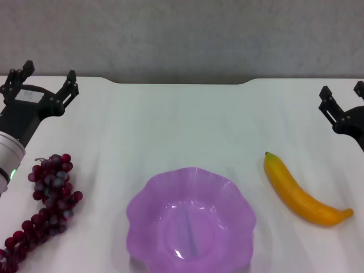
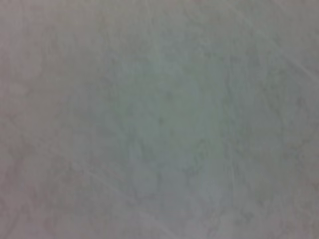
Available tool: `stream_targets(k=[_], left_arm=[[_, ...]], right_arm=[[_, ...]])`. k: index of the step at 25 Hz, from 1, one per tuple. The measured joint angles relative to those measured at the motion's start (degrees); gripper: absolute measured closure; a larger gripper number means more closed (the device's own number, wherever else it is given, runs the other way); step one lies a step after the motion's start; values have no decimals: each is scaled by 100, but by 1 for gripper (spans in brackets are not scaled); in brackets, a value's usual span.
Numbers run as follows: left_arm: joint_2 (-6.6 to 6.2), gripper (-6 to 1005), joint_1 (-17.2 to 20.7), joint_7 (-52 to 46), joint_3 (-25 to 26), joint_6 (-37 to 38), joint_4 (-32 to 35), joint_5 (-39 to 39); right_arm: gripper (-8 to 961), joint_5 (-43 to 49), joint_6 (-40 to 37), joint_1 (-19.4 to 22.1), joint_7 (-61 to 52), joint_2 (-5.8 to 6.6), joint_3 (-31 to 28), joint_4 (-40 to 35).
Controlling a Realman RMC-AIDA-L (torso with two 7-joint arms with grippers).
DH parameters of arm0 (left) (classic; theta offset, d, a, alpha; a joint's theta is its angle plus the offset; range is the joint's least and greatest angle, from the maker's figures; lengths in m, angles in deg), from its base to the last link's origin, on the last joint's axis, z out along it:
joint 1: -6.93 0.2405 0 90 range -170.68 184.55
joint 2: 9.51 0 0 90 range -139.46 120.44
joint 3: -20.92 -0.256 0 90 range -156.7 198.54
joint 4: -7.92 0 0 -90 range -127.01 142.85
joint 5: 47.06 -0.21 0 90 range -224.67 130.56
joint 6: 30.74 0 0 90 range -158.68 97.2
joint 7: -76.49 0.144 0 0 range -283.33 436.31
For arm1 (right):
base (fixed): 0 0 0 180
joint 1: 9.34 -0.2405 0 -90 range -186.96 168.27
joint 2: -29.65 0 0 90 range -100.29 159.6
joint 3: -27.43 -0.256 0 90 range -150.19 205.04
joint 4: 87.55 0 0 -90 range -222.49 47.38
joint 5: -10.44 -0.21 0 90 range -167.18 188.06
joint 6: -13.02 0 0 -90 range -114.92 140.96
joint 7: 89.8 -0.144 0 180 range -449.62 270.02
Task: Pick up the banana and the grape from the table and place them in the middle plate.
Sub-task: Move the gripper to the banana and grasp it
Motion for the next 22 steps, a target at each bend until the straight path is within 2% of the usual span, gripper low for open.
stream_targets(k=[6, 10, 13, 17, 22], left_arm=[[-5, 119, 26, -7, 2, 0, -10, 0], [-14, 119, 39, -7, 12, -7, -16, -10], [-18, 119, 50, -7, 19, -33, -16, -24], [-21, 119, 54, -7, 27, -44, -16, -29], [-22, 119, 60, -7, 34, -58, -16, -37]], right_arm=[[179, 2, 270, 11, 0, 9, -15, -134], [180, 22, 904, 96, 0, 24, -64, -567], [180, 63, 1821, 366, 33, 43, -281, -1364], [180, 374, 3484, 809, 89, 43, -763, -2790], [181, 556, 5667, 818, 158, 51, -1110, -3917]])
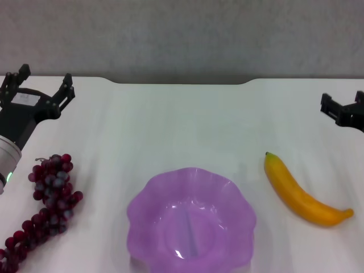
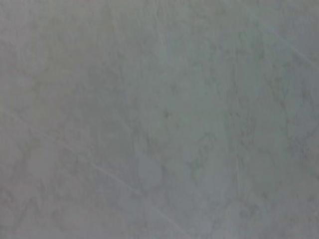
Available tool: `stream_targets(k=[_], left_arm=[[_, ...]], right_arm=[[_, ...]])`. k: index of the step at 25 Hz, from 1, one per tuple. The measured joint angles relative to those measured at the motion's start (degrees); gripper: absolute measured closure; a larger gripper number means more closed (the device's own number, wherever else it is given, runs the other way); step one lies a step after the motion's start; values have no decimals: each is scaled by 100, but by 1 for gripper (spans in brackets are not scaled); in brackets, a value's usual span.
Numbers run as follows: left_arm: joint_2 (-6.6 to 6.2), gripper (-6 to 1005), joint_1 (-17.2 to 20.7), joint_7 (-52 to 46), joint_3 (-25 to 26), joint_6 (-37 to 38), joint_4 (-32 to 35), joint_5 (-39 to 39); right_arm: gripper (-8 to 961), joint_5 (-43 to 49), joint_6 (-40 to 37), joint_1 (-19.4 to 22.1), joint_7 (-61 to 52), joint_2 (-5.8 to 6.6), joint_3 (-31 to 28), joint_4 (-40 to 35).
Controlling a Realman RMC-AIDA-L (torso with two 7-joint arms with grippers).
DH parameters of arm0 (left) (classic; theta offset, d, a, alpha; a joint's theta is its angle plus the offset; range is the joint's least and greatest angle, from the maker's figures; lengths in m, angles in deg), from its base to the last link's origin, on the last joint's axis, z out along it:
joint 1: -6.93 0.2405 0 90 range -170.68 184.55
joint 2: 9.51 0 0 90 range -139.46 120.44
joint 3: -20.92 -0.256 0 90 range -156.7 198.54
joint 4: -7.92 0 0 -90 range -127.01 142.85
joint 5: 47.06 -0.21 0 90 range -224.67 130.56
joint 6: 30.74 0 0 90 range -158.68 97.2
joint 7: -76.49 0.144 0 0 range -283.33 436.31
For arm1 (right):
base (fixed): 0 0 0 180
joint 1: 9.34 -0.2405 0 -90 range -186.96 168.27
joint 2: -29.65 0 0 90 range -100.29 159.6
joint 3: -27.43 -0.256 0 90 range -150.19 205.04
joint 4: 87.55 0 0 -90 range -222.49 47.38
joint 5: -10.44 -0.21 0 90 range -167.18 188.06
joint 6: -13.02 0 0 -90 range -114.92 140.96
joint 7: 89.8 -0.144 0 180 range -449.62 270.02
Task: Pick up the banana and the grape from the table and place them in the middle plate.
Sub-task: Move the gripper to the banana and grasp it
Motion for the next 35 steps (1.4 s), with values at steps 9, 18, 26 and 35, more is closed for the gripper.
stream_targets(k=[9, 18, 26, 35], left_arm=[[-8, 119, -7, 0, 16, -3, 0, 1], [-19, 120, 4, 0, 25, -15, 1, 2], [-28, 120, 0, 0, 28, -22, 1, 2], [-17, 120, 0, 0, 18, -21, 0, 1]], right_arm=[[182, -1557, 2127, -594, 1759, -6, -689, -86], [182, -3186, 3227, -1094, 3334, -18, -1574, 786], [183, -3261, 3676, -1806, 3610, -9, -1827, 1888], [184, -3272, 3815, -2266, 3759, -15, -1823, 2638]])
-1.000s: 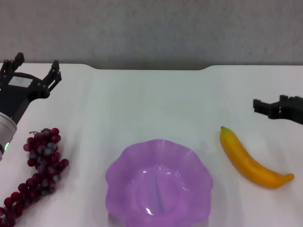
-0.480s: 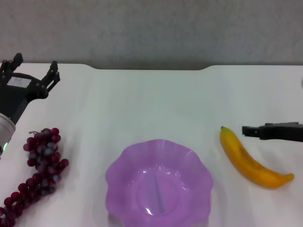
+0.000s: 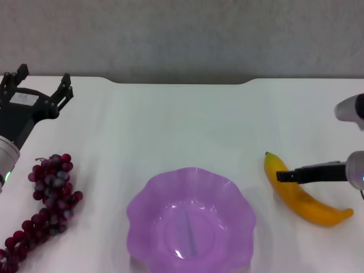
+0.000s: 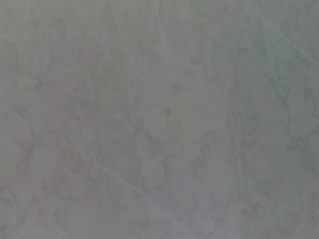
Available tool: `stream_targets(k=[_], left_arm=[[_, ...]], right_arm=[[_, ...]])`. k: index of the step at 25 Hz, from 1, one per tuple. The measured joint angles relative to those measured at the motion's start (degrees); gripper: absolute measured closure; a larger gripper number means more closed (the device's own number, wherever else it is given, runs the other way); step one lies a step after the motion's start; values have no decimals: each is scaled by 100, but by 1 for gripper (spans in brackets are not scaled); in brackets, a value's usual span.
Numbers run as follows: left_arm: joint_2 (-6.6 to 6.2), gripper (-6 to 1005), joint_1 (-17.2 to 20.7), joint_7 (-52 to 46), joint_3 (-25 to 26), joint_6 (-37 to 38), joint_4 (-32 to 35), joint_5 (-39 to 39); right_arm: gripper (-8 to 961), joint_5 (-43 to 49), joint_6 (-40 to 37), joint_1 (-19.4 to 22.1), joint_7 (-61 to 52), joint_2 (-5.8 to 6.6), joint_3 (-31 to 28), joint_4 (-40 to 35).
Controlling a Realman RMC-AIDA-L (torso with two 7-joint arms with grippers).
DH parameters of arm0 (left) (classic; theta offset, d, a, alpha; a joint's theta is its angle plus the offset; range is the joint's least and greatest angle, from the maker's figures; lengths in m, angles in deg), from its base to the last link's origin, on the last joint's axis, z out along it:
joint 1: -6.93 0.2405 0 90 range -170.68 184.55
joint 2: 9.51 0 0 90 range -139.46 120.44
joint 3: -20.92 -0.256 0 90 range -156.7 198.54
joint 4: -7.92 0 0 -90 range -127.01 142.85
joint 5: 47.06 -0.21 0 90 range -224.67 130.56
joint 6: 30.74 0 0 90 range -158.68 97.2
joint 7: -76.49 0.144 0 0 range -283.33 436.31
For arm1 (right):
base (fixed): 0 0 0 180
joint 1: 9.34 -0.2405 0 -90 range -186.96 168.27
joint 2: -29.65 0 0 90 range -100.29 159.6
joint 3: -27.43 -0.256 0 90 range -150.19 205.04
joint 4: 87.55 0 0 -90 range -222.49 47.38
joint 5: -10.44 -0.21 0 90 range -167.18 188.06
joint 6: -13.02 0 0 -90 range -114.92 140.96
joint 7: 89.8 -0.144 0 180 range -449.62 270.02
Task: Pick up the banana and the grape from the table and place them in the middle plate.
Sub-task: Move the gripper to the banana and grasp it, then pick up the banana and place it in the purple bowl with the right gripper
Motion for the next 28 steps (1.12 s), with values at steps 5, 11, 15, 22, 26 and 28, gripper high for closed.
stream_targets(k=[5, 11, 15, 22, 26, 28], left_arm=[[5, 120, -2, 0, -8, 0, -16, 0], [10, 120, -3, 0, -25, 1, -67, 11], [18, 120, -1, 0, -26, 0, -70, 9], [18, 120, -1, 0, -27, 25, -71, 20], [17, 120, 1, 0, -26, 22, -71, 19], [17, 120, 1, 0, -26, 19, -71, 16]], right_arm=[[184, -3, 14, -298, 99, 2, -17, 495], [185, -11, -65, -646, 269, 5, -71, 1126], [185, 20, -87, -723, 285, 2, -79, 1254], [351, 28, -133, -727, 232, -1, -104, 1263], [396, 28, -241, -677, 234, 2, -215, 1265], [419, 28, -277, -649, 236, 2, -235, 1265]])
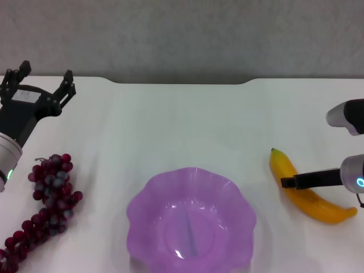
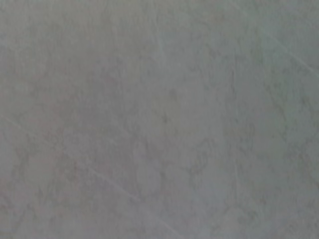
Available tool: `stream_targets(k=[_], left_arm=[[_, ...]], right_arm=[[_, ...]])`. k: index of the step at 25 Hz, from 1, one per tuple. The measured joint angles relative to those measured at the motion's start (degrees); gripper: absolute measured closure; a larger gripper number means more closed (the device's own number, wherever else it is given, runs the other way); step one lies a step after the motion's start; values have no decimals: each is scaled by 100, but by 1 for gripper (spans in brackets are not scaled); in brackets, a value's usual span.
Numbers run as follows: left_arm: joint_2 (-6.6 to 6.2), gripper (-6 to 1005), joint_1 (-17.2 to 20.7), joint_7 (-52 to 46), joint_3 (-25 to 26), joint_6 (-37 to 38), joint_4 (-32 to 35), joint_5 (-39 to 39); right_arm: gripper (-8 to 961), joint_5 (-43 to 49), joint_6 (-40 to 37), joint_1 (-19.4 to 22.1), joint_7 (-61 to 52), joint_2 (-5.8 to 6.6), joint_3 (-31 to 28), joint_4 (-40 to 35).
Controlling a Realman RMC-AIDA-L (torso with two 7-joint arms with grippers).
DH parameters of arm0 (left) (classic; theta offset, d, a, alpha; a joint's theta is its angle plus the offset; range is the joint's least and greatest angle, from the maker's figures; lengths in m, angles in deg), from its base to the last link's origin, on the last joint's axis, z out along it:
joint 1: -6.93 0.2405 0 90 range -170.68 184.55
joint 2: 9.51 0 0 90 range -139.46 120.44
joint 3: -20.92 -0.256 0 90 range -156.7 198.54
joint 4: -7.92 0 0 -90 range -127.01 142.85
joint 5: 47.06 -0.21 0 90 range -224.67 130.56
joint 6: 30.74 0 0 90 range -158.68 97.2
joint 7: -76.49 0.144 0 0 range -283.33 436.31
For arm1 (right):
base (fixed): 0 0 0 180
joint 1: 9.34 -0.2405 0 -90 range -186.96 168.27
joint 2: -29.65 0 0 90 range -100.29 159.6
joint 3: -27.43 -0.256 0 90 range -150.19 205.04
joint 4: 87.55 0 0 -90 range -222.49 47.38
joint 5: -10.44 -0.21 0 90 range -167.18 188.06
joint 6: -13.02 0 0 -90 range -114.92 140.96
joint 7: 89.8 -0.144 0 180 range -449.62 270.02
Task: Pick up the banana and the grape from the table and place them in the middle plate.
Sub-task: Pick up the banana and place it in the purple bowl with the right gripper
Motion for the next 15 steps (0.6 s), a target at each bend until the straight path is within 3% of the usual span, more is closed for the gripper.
stream_targets(k=[6, 11, 15], left_arm=[[-12, 120, 71, 0, 20, 6, 0, -9], [-18, 120, 79, 0, 22, 4, 1, -7], [-27, 121, 81, 0, 22, -3, 1, -15]], right_arm=[[475, 2, 147, 260, 25, 3, -147, -445], [475, 25, 773, 1000, 28, 1, -419, -2024], [475, 57, 1247, 1238, 34, -10, -418, -2822]])
